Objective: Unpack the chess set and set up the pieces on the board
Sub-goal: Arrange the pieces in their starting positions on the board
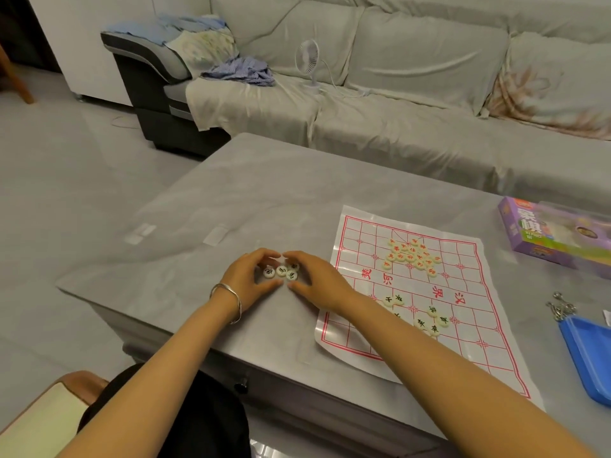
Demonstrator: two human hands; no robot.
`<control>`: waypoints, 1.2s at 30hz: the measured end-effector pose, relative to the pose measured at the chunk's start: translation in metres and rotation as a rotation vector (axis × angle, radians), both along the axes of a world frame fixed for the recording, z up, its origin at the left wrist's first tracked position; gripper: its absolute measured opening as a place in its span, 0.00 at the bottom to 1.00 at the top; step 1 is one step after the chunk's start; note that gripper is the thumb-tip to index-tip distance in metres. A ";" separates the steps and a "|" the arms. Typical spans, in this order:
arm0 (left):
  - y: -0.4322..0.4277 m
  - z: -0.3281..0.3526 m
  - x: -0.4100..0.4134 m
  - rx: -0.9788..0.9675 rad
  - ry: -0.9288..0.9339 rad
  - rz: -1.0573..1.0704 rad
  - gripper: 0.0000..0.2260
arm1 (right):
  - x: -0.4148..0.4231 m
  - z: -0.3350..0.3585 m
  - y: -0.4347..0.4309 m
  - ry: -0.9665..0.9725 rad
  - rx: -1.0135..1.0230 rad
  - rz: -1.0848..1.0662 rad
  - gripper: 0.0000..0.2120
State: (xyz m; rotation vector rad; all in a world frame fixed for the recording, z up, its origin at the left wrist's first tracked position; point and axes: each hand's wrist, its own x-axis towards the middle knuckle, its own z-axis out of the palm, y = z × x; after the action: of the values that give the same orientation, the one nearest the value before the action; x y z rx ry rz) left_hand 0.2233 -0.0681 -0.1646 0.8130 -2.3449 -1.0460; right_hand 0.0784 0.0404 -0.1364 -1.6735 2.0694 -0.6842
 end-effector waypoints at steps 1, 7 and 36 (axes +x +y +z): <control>0.001 0.000 -0.001 0.013 0.019 0.002 0.19 | -0.001 -0.001 0.002 0.004 -0.021 -0.011 0.24; 0.001 0.000 -0.003 0.067 0.061 -0.014 0.20 | -0.005 -0.008 0.012 -0.101 -0.094 -0.041 0.20; 0.106 0.033 -0.093 0.038 -0.261 -0.338 0.15 | -0.105 0.020 0.223 -0.088 -0.074 -0.455 0.14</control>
State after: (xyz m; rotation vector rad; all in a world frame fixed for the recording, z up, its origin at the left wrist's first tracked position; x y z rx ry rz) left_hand 0.1305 0.0375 -0.1316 0.6080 -2.7619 -1.1820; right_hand -0.0266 0.2631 -0.1160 -1.1833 2.4068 -0.9635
